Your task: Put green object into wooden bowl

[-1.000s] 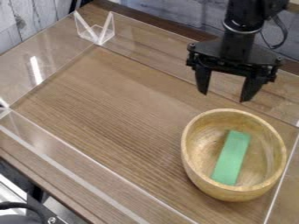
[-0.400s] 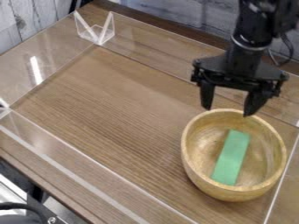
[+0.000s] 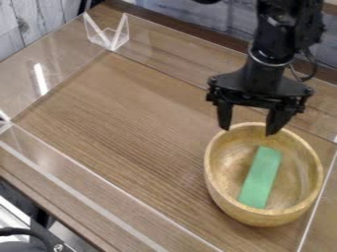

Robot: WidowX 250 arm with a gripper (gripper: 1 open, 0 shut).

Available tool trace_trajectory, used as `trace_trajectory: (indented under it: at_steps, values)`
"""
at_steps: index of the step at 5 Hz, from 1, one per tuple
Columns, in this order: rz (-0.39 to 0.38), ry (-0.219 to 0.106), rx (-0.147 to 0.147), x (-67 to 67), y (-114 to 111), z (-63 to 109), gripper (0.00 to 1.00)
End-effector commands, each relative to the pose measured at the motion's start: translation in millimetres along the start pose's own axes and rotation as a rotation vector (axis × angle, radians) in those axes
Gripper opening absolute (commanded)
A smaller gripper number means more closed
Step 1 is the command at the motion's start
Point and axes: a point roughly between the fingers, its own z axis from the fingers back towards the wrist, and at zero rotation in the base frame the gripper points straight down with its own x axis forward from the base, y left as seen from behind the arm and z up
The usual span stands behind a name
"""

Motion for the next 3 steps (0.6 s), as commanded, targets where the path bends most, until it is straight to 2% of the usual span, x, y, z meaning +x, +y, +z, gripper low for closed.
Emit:
trace_trajectory:
  at_steps: [1,3]
  values:
    - [-0.008,-0.052,-0.066,7.4,-4.7,19.4,1.0]
    - [-0.05,-0.06,-0.064,4.1,-7.2,18.9,1.0]
